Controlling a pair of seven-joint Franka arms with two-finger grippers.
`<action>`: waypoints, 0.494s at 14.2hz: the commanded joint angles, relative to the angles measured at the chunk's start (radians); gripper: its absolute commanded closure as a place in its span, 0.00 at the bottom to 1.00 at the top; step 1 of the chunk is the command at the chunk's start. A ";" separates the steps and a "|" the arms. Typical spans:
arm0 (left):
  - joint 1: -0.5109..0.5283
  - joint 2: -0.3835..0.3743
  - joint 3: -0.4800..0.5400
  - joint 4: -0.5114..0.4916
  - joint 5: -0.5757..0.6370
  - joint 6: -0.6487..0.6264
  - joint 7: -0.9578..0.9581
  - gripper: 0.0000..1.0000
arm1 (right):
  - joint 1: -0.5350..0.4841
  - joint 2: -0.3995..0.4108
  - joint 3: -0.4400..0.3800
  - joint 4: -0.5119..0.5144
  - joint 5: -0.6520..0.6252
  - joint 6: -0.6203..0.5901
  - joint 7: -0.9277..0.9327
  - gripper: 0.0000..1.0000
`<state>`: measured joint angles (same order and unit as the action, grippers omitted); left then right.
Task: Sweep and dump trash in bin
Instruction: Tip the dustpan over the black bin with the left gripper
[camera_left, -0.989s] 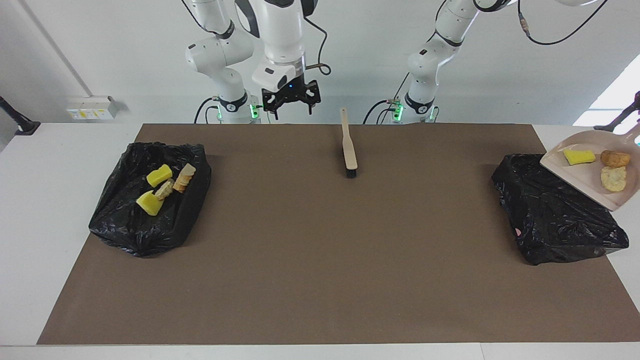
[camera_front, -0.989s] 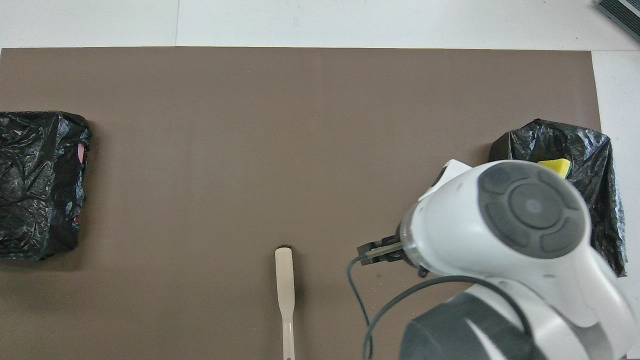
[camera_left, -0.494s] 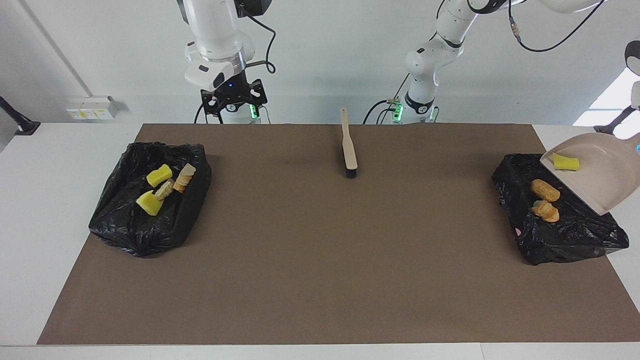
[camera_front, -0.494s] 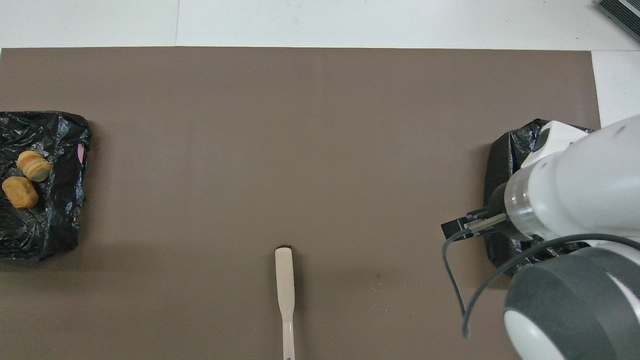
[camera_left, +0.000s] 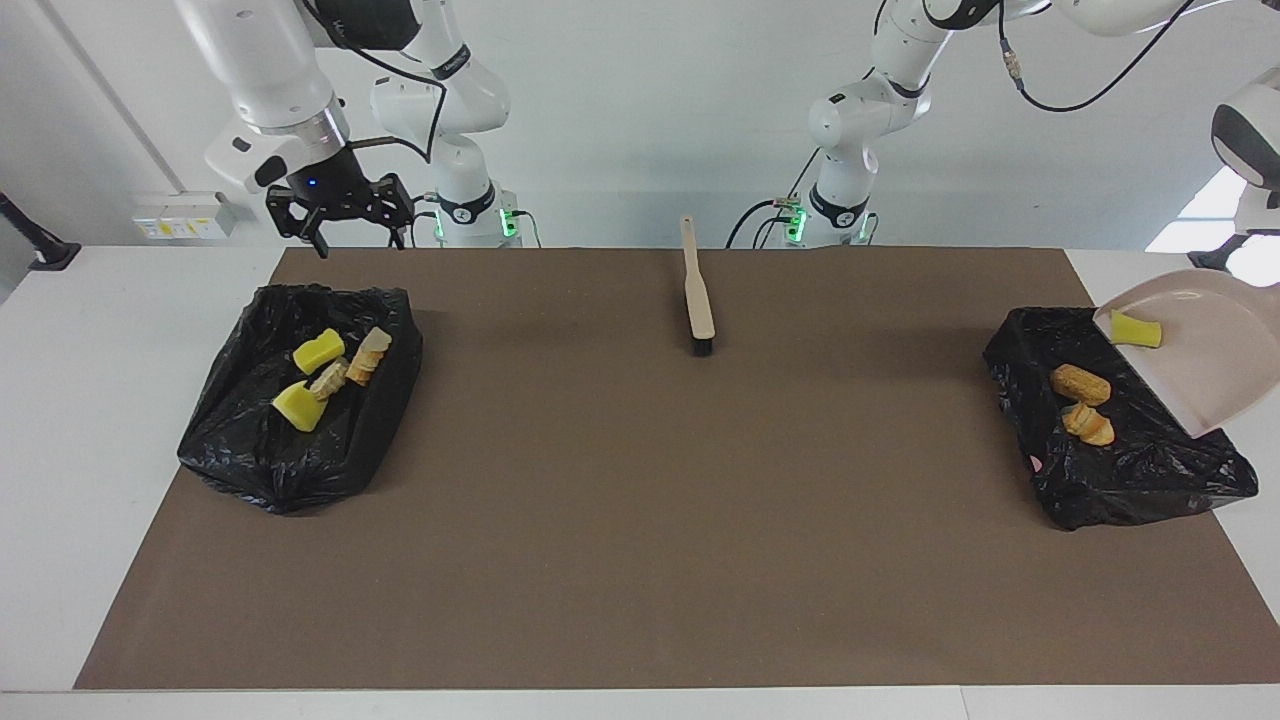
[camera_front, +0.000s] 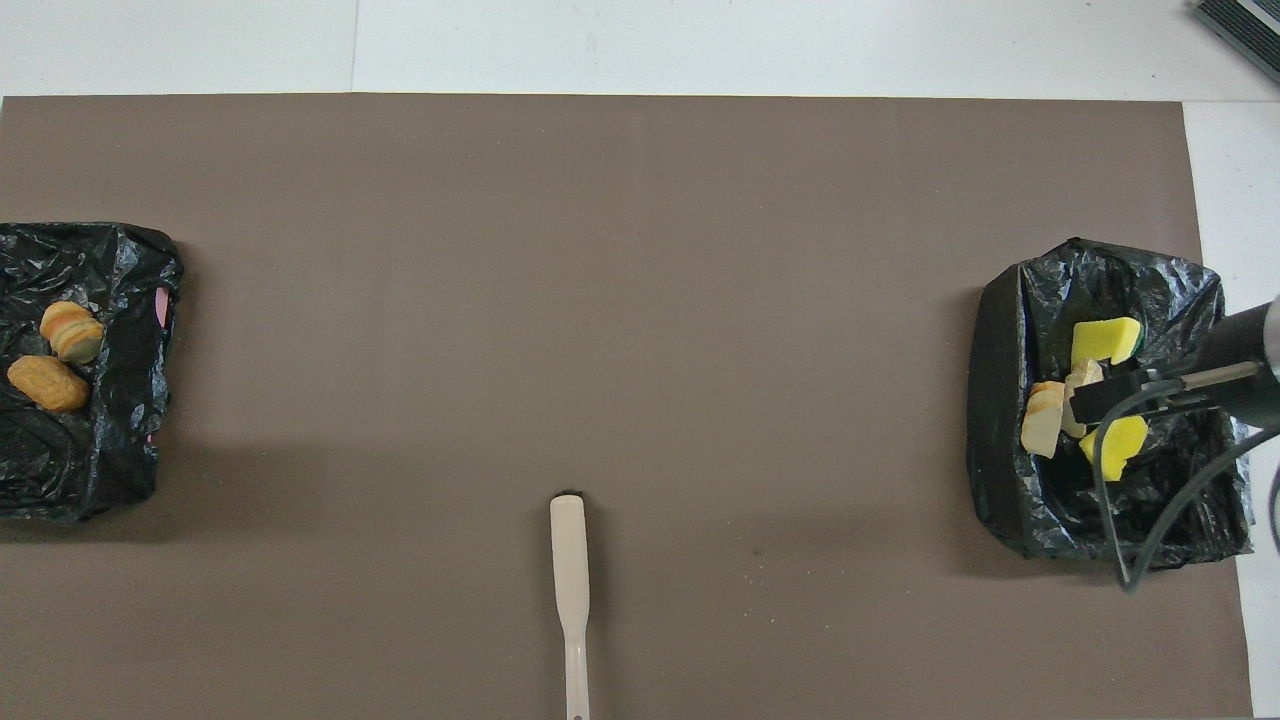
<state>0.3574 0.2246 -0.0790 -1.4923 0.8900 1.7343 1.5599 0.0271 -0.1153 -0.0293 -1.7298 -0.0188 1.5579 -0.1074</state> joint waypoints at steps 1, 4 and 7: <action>-0.049 0.018 0.016 0.009 0.104 -0.006 -0.044 1.00 | -0.070 0.017 0.011 0.016 -0.010 0.049 -0.014 0.00; -0.049 0.024 0.016 0.018 0.162 -0.001 -0.050 1.00 | -0.104 0.017 0.011 0.016 0.002 0.082 -0.002 0.00; -0.079 0.039 0.018 0.049 0.219 -0.033 -0.047 1.00 | -0.096 0.031 0.014 0.053 0.023 0.068 0.124 0.00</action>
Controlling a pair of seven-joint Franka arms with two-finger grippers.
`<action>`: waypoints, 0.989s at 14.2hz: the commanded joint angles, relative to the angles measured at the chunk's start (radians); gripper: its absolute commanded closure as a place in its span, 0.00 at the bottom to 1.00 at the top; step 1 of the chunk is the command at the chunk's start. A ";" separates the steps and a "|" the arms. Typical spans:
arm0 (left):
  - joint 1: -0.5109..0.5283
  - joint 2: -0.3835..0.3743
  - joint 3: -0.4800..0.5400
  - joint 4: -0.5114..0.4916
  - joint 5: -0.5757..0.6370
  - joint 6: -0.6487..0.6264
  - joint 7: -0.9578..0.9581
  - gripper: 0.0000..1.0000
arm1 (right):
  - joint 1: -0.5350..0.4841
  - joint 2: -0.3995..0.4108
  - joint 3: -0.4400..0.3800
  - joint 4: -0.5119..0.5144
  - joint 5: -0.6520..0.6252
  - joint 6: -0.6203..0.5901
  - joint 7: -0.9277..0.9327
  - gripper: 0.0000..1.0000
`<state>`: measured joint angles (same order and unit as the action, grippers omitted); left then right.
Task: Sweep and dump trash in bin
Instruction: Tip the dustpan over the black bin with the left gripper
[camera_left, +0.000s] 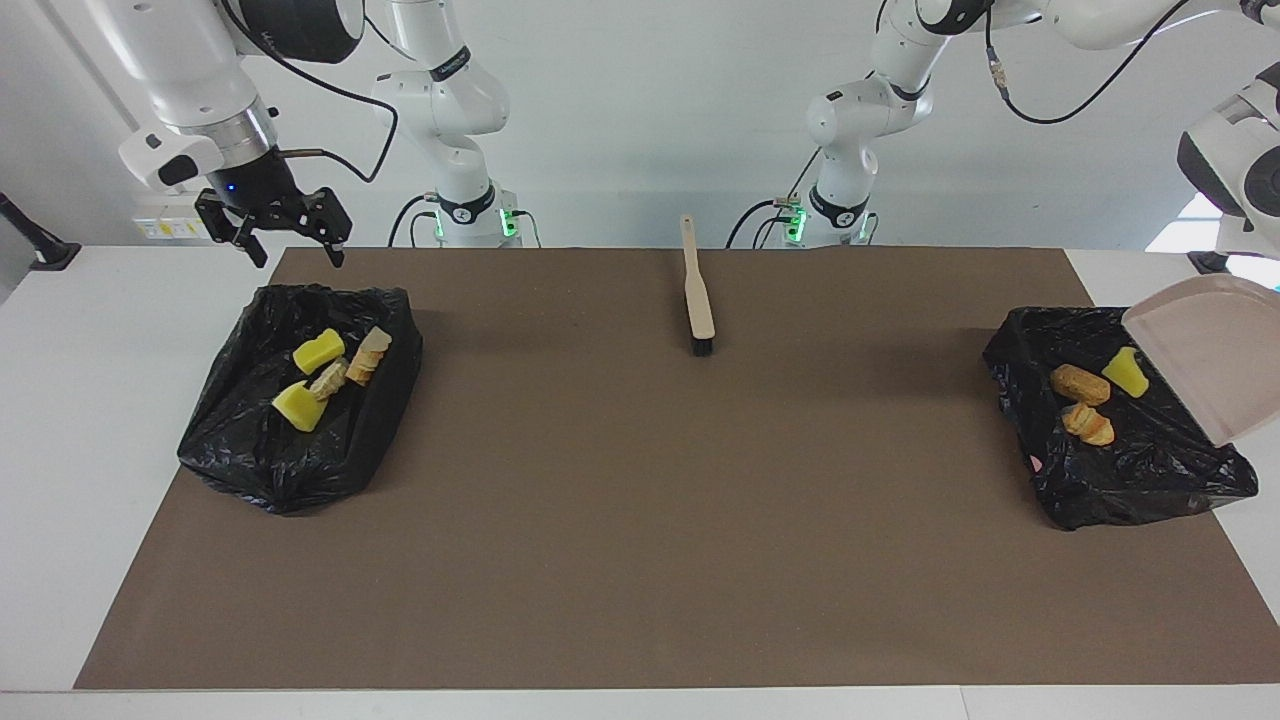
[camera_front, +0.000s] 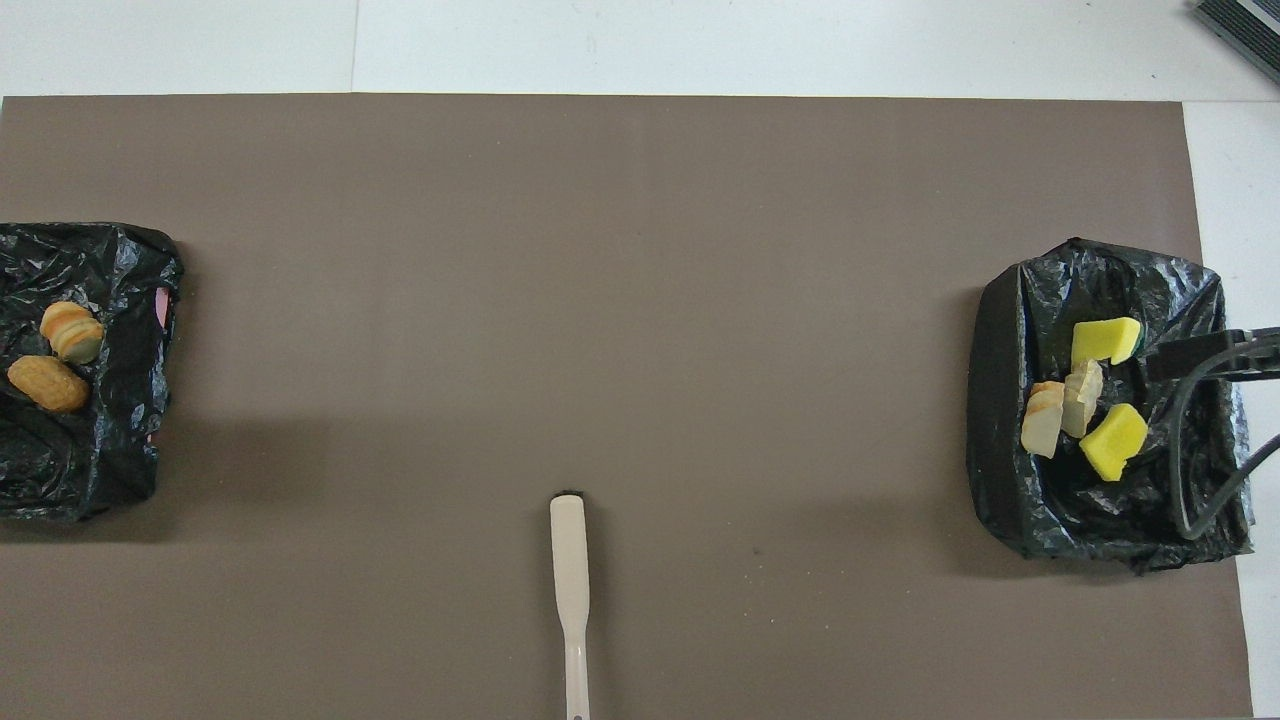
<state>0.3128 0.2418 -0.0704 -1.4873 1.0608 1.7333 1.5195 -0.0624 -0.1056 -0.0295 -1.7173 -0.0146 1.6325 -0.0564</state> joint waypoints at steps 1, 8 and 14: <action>-0.040 0.039 0.007 0.092 0.047 -0.069 -0.005 1.00 | -0.004 0.021 0.016 0.042 0.018 -0.005 0.073 0.00; -0.017 -0.044 0.017 0.188 -0.373 -0.101 -0.013 1.00 | 0.010 0.020 0.029 0.039 0.016 -0.011 0.087 0.00; -0.004 -0.128 0.023 0.176 -0.675 -0.165 -0.321 1.00 | 0.015 0.015 0.031 0.033 0.053 -0.026 0.108 0.00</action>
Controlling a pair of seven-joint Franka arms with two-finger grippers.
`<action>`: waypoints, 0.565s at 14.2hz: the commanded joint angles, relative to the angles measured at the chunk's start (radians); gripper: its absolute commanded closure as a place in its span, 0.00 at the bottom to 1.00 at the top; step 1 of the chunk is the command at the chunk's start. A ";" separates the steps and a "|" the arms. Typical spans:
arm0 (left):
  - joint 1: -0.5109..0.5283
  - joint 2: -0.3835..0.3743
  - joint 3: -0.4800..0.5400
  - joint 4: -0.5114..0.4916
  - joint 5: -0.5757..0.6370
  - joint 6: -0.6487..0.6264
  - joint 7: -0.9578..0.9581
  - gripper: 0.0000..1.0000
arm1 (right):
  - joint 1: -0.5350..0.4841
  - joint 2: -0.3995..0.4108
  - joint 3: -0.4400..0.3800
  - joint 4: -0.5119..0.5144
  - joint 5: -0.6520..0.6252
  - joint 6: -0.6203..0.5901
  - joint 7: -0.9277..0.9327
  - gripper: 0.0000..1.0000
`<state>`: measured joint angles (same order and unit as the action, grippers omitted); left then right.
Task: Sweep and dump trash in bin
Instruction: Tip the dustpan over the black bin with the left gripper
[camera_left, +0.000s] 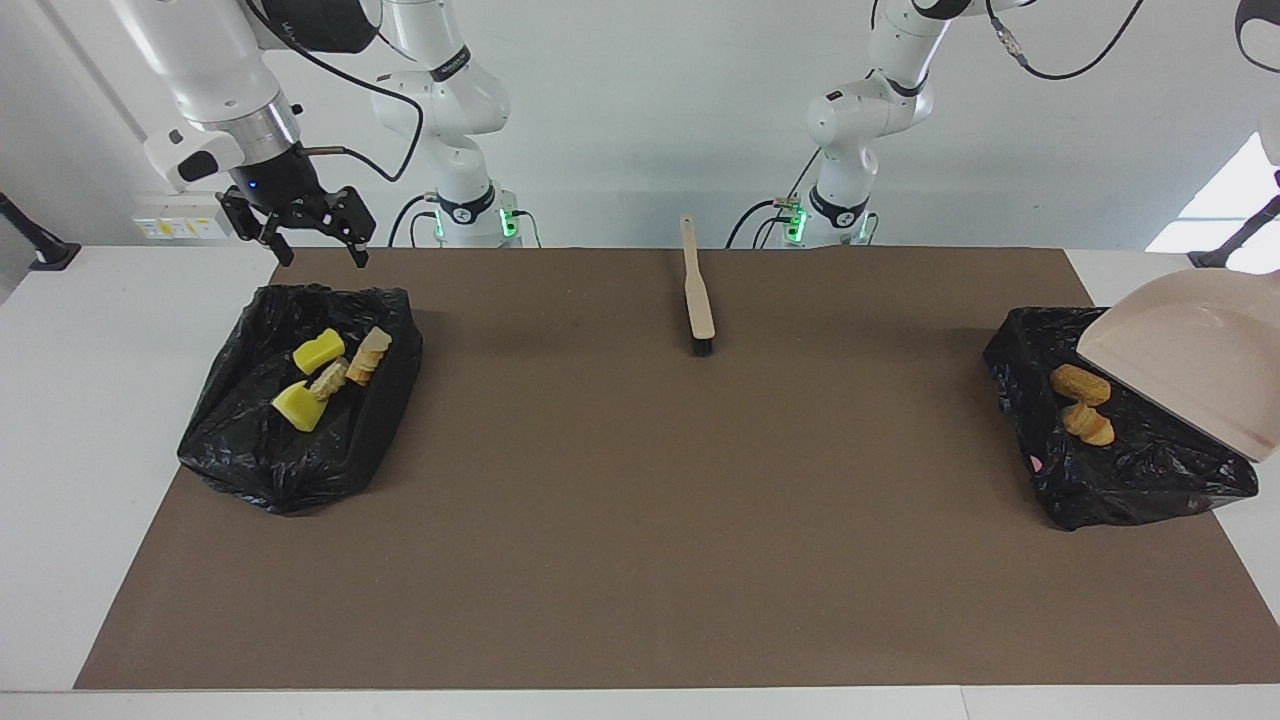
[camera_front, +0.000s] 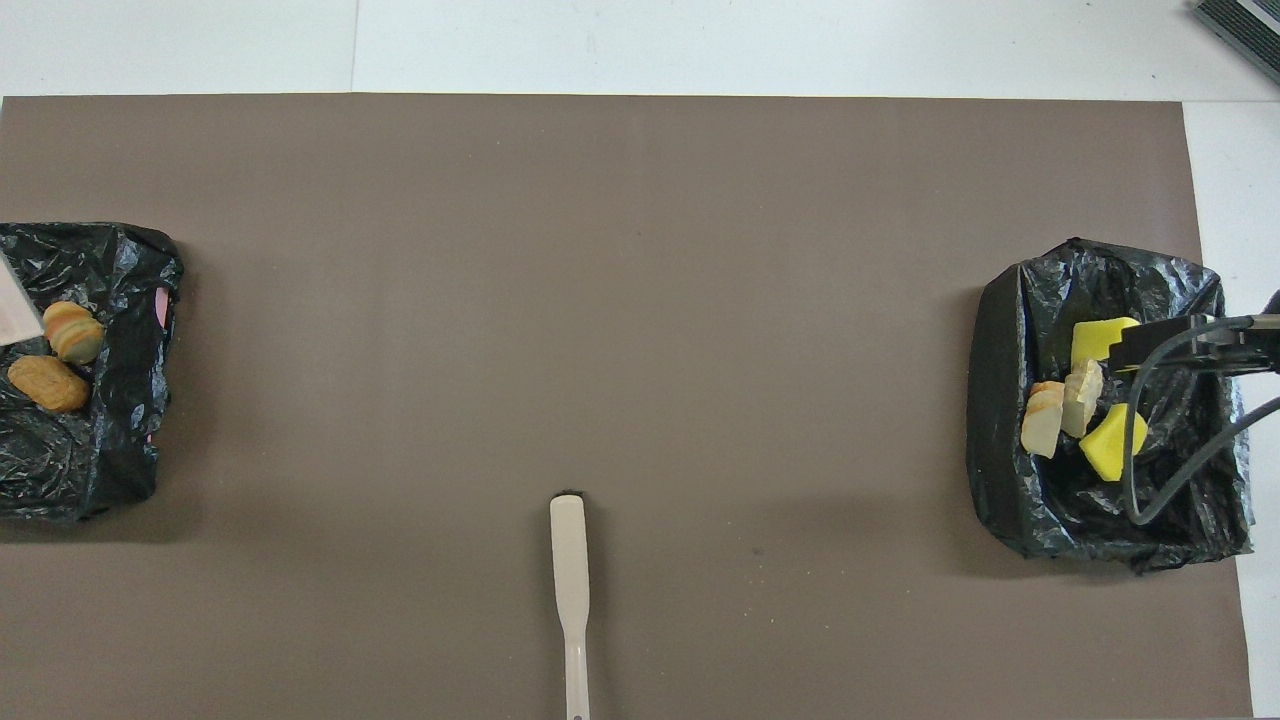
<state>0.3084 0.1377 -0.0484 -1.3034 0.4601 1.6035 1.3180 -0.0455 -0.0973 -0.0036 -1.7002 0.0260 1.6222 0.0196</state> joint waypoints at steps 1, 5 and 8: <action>-0.002 -0.035 -0.002 -0.019 -0.128 -0.054 -0.179 1.00 | -0.002 0.007 0.005 0.016 0.011 -0.019 0.031 0.00; -0.035 -0.101 -0.016 -0.112 -0.239 -0.102 -0.417 1.00 | -0.005 0.008 0.004 0.017 0.017 -0.016 0.029 0.00; -0.115 -0.186 -0.018 -0.258 -0.307 -0.088 -0.667 1.00 | -0.004 0.007 0.005 0.016 0.018 -0.018 0.026 0.00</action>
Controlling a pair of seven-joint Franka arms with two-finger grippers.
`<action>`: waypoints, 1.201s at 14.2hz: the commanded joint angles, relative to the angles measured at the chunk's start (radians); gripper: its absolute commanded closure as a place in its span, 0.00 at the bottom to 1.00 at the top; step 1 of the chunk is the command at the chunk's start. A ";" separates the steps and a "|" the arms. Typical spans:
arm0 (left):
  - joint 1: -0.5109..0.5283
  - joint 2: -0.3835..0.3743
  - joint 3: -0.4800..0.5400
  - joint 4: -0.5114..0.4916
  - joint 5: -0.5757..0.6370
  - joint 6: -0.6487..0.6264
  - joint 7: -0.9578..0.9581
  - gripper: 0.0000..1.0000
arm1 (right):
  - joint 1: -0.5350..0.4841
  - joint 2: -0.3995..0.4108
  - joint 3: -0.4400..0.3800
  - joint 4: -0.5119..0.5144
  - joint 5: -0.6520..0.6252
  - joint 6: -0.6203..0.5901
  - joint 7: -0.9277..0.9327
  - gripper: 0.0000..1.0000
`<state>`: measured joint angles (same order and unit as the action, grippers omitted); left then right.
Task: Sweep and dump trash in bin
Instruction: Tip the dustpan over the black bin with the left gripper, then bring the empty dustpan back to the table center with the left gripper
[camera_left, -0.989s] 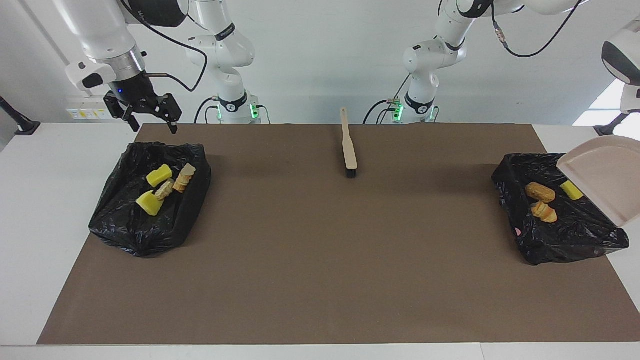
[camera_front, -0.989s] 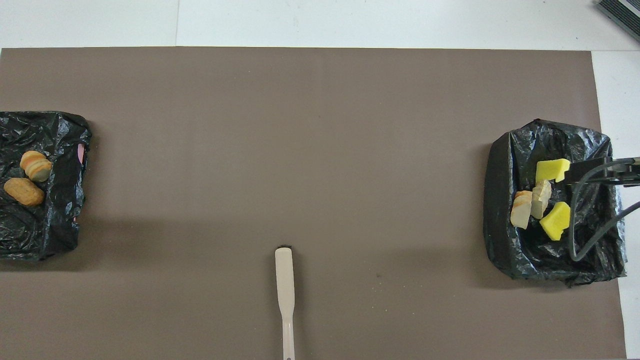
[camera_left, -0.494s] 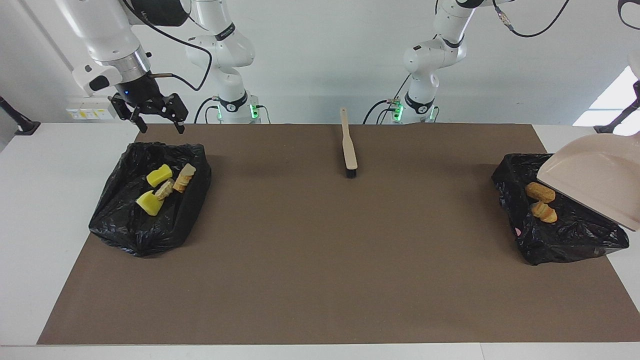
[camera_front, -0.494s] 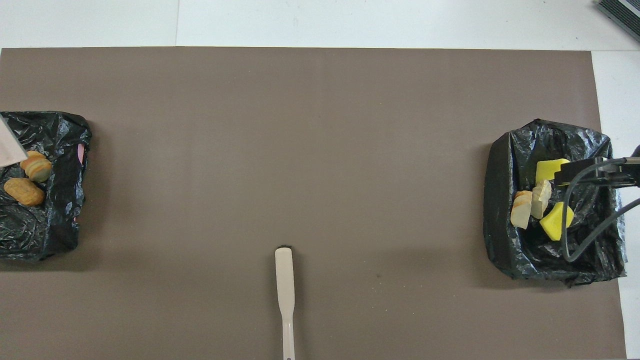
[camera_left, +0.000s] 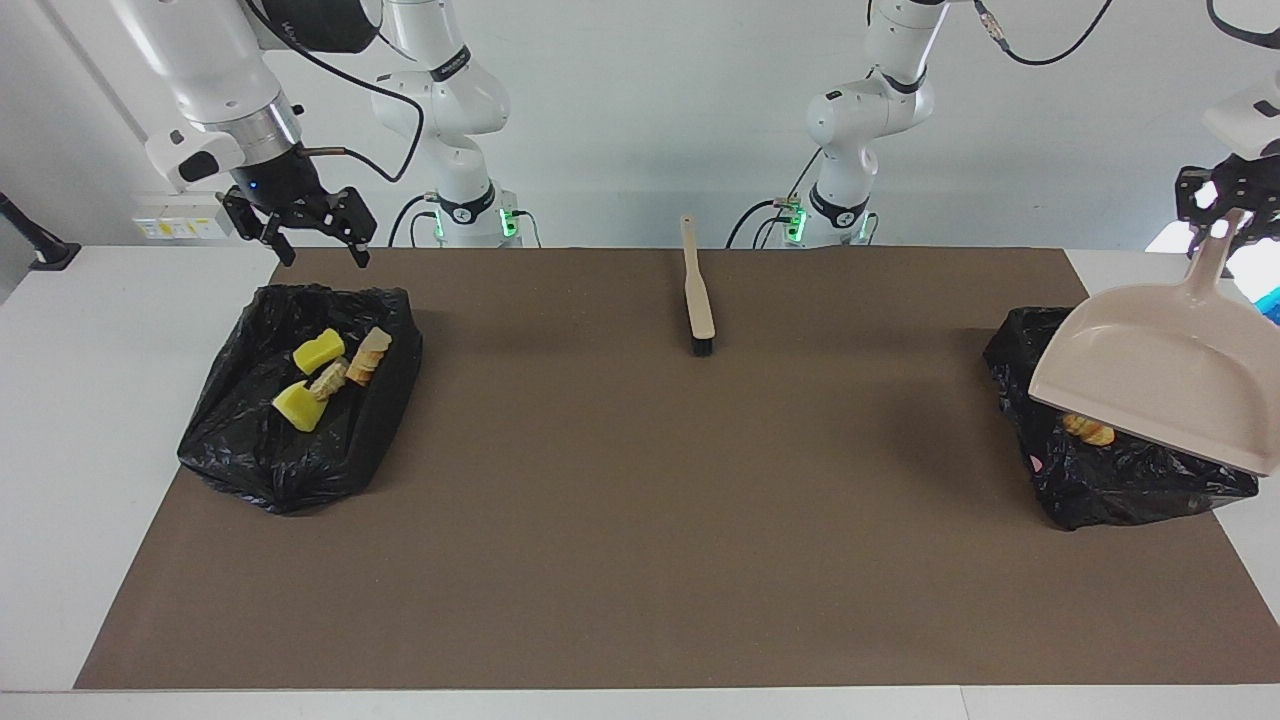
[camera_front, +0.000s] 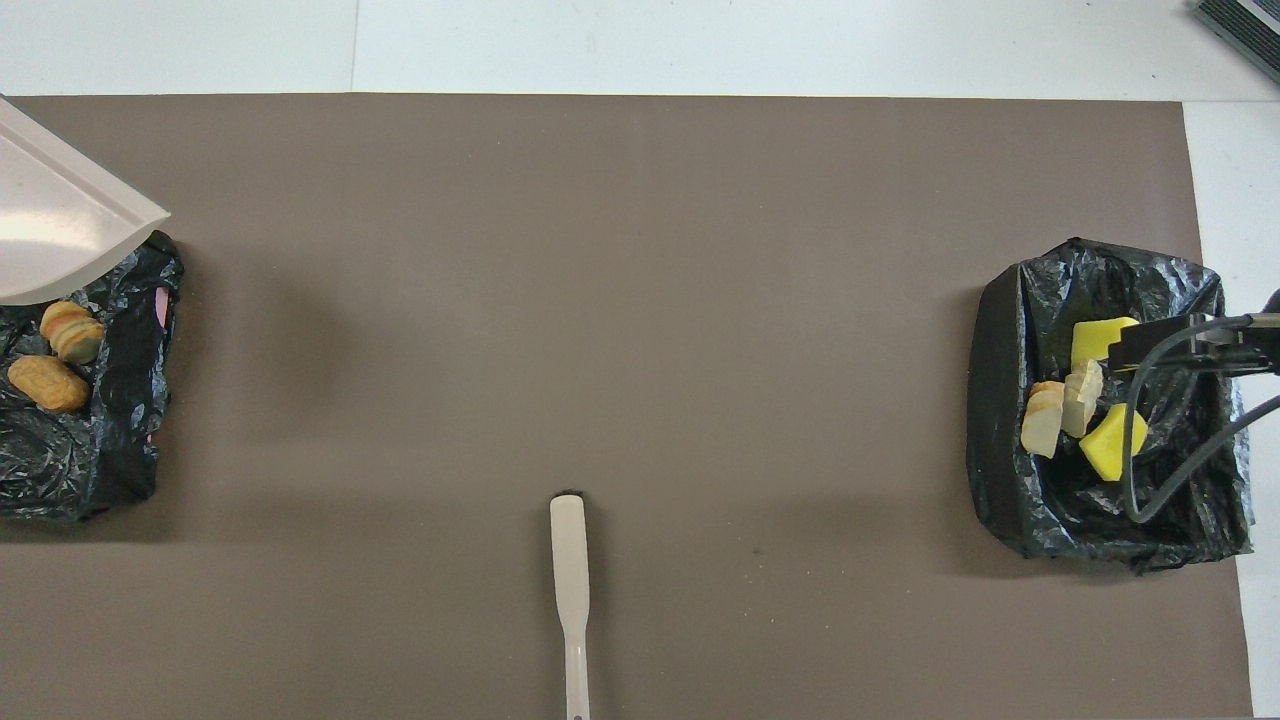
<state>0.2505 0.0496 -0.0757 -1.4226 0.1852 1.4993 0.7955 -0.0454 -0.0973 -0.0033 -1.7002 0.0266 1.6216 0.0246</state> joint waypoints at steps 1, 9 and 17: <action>-0.094 -0.120 0.010 -0.182 -0.056 0.022 -0.229 1.00 | -0.005 0.008 0.005 0.016 0.018 -0.017 0.023 0.00; -0.411 -0.103 0.010 -0.372 -0.145 0.263 -0.808 1.00 | -0.005 0.007 0.005 0.016 0.018 -0.017 0.023 0.00; -0.638 0.053 0.011 -0.437 -0.211 0.459 -0.984 1.00 | -0.004 0.007 0.005 0.016 0.018 -0.017 0.023 0.00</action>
<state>-0.3305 0.0491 -0.0861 -1.8524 -0.0148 1.9041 -0.1685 -0.0454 -0.0968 -0.0033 -1.7002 0.0275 1.6216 0.0246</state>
